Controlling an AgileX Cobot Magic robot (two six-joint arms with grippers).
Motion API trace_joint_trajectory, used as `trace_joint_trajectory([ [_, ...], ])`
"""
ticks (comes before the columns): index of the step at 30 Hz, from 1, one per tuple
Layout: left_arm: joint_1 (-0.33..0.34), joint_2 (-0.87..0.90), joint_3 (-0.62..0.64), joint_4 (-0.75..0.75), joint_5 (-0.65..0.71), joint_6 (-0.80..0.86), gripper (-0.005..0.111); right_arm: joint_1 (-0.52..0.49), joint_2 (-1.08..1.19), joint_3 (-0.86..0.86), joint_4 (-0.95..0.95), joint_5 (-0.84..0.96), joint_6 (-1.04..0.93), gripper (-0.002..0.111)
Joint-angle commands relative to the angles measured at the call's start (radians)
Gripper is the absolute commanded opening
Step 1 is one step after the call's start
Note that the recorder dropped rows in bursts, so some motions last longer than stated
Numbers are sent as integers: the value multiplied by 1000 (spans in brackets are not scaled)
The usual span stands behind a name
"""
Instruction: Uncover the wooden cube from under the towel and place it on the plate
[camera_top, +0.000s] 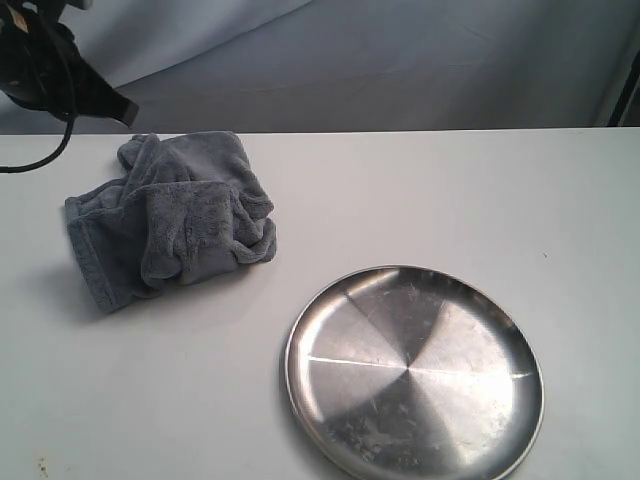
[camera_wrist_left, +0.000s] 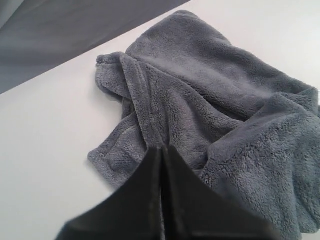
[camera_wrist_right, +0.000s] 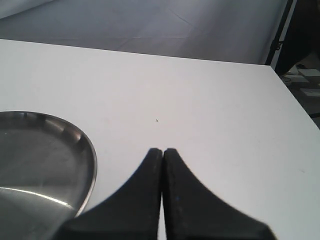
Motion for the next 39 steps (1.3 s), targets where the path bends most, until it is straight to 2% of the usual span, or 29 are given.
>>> trace_joint_trajectory([
  [1,-1,59,-3,-32,25,20,9,2,-6,4,5,-9,-3,0],
  [5,-1,102,-3,-91,51,102,34,2,-6,4,5,-9,-3,0],
  [10,-3,113,-3,-203,58,163,88,2,-6,4,5,-9,-3,0],
  [11,-10,113,-3,-203,60,170,95,2,-6,4,5,-9,-3,0],
  [13,-25,113,-3,-201,68,173,100,2,-6,4,5,-9,-3,0],
  [21,-129,113,-3,-192,49,180,101,2,-6,4,5,-9,-3,0],
  [23,-153,113,-3,-145,40,165,101,2,-6,4,5,-9,-3,0],
  [26,-156,113,-3,-113,48,117,101,2,-6,4,5,-9,-3,0],
  [33,-156,173,-3,-113,51,117,100,2,-6,4,5,-9,-3,0],
  [35,-156,173,-3,-113,4,119,90,2,-6,4,5,-9,-3,0],
  [36,-156,171,-3,-109,-21,119,80,2,-6,4,5,-9,-3,0],
  [37,-156,171,-3,-93,-36,119,65,2,-6,4,5,-9,-3,0],
  [39,-156,171,-3,-90,-52,119,27,2,-6,4,5,-9,-3,0],
])
